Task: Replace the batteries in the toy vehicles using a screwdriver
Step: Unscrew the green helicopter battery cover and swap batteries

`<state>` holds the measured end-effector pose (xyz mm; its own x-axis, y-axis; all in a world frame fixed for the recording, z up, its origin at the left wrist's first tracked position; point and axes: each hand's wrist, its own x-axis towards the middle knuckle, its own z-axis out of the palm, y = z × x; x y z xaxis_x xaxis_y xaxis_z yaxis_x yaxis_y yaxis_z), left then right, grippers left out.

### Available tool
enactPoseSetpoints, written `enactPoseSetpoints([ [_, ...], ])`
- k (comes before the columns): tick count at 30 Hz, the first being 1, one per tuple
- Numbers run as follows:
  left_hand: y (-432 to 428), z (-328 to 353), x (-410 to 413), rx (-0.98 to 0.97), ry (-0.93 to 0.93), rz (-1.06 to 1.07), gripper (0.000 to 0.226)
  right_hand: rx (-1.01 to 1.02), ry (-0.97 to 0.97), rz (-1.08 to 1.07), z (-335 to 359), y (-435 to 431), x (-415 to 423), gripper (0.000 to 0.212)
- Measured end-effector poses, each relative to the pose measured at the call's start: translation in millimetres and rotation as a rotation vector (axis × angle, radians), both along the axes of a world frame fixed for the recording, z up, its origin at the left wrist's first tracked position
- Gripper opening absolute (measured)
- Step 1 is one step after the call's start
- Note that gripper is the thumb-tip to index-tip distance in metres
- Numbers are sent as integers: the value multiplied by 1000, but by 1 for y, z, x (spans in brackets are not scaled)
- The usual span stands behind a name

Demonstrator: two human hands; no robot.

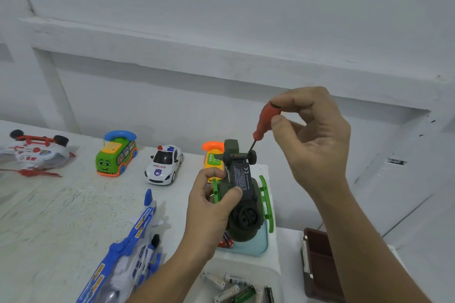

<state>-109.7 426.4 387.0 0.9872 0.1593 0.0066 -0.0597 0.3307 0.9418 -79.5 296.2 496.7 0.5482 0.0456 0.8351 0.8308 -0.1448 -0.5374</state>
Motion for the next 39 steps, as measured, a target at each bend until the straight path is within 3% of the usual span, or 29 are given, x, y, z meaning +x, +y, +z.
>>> enactPoseSetpoints([
  [8,6,6,-6,-18,20,-31,23,31,59,-7,5,9,-4,33],
  [13,10,7,-9,-45,36,-32,23,-26,16,-18,0,9,-6,11],
  [17,12,7,-10,-52,48,-29,24,-59,0,-26,0,12,-10,27],
  [30,17,2,-9,-41,43,-27,26,40,69,-83,6,28,-13,43],
  [36,17,3,-9,-49,32,-25,27,-30,-38,-92,0,21,-9,13],
  [39,16,4,-7,-63,28,-20,27,-51,-40,-59,1,16,-7,22],
])
